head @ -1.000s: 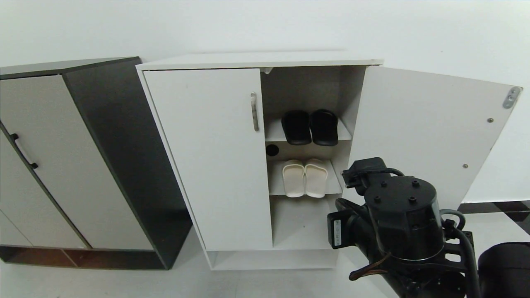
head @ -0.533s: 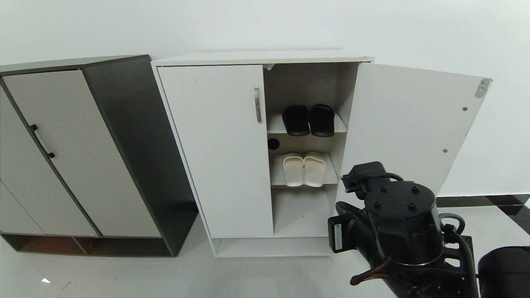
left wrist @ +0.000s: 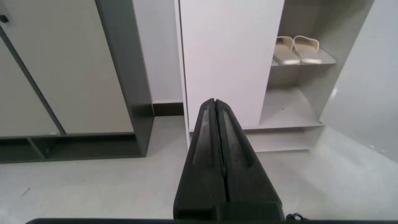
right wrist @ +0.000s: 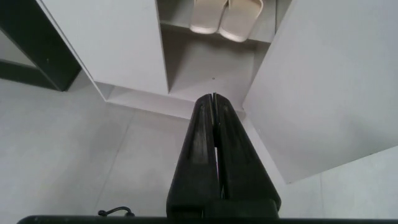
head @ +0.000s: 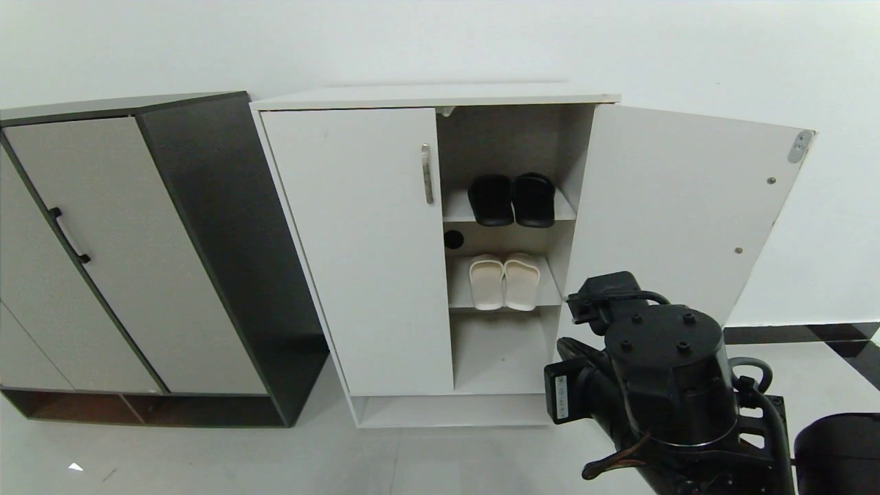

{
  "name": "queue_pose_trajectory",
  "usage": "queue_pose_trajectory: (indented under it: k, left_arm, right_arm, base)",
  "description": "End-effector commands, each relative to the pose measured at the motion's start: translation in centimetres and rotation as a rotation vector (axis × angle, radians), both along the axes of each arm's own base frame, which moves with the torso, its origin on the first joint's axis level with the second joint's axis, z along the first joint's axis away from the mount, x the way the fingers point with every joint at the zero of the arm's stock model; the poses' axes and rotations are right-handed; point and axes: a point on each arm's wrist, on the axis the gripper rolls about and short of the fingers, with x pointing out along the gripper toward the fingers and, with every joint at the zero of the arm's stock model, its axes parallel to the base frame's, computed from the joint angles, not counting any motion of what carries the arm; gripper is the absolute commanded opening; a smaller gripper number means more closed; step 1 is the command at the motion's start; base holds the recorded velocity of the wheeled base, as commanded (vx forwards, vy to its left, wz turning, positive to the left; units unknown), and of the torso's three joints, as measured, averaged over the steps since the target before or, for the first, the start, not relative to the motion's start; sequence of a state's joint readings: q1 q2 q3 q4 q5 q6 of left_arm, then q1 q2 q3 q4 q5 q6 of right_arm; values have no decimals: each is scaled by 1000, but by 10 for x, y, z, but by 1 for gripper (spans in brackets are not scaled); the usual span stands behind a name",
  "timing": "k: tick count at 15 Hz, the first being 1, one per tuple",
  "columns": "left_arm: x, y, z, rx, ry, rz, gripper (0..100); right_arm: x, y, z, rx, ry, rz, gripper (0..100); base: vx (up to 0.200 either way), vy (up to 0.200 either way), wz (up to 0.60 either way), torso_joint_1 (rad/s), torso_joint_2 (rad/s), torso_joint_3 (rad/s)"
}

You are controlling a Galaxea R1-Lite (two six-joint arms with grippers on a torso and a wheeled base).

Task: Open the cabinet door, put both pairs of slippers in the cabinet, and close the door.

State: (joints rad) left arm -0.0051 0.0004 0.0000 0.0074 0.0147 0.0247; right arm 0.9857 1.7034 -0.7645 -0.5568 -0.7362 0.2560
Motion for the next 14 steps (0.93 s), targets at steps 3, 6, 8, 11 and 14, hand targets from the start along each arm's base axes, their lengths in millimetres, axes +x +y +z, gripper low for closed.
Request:
queue_pose_trajectory:
  k: [3, 6, 8, 11, 14]
  left_arm:
    - [0, 0, 0, 0, 1, 0, 0]
    - [0, 0, 0, 0, 0, 0, 0]
    - [0, 0, 0, 0, 1, 0, 0]
    - [0, 0, 0, 0, 0, 0, 0]
    - [0, 0, 0, 0, 1, 0, 0]
  right_arm:
    - [1, 3, -3, -6, 5, 2, 0]
    - [1, 2, -4, -7, 5, 2, 0]
    - [1, 2, -3, -6, 4, 0, 0]
    - [1, 2, -3, -9, 4, 1, 0]
    - [1, 2, -3, -9, 4, 3, 0]
  base:
    - [0, 0, 0, 0, 0, 0]
    - [0, 0, 0, 6, -122, -129]
    - [0, 0, 0, 32, -178, -334]
    - [0, 0, 0, 46, -513, -362]
    - [0, 0, 0, 119, -476, -343]
